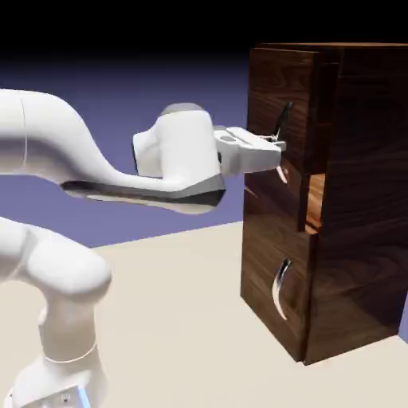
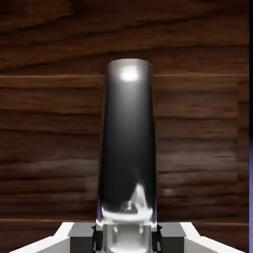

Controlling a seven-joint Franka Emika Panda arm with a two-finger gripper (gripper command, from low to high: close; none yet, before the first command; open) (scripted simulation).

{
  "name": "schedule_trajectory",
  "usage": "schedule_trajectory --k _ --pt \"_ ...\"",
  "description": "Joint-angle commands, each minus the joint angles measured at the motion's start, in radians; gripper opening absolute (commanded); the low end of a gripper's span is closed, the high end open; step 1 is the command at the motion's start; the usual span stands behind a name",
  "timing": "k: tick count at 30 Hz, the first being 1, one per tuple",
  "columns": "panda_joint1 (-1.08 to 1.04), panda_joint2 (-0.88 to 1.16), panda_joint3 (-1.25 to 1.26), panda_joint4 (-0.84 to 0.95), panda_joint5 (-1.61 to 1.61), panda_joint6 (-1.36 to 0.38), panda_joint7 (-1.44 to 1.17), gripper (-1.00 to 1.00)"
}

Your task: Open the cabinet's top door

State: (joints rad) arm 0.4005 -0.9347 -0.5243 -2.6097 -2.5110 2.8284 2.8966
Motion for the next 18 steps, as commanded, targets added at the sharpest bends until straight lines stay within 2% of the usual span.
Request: schedule_trajectory --k 1,9,18 --pt "-0.036 -0.003 0.035 -0.015 0.026 -0.006 0.002 -1.00" --pt "-0.265 -0.104 0.300 -0.151 0.357 -0.087 -0.123 -1.00" --pt "-0.359 -0.241 0.536 -0.257 0.748 -0.225 -0.305 -1.00"
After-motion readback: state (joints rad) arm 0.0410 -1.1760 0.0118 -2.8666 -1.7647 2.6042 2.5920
